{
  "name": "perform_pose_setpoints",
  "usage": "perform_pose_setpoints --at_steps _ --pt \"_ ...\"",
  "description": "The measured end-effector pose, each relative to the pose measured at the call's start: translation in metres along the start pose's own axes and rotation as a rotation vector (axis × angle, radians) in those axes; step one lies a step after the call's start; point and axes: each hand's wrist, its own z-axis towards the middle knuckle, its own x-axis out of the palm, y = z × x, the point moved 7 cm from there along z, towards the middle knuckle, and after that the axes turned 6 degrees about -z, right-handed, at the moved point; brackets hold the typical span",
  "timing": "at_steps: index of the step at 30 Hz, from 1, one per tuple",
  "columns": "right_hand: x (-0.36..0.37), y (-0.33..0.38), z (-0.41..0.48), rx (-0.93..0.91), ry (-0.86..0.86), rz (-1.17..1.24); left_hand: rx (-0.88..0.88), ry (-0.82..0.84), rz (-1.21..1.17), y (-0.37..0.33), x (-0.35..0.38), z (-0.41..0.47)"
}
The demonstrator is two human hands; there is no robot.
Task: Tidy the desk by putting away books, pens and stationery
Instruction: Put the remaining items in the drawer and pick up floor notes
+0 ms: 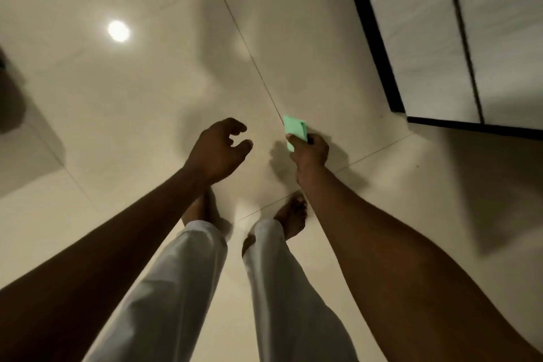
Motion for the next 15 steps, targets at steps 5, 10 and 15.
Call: perform_pose_setpoints --at_steps 5,10,15 --pt "-0.013 0.045 -0.133 0.005 0.138 0.233 -0.025 -0.036 -0.102 -0.042 -0.046 -0.07" --pt "-0.07 0.117 -0.288 -0.002 0.28 0.385 -0.053 -0.072 -0.233 -0.113 -0.112 -0.158" --pt "-0.166 0.157 -0.434 -0.089 0.283 0.512 0.051 0.087 -0.26 -0.199 -0.16 -0.271"
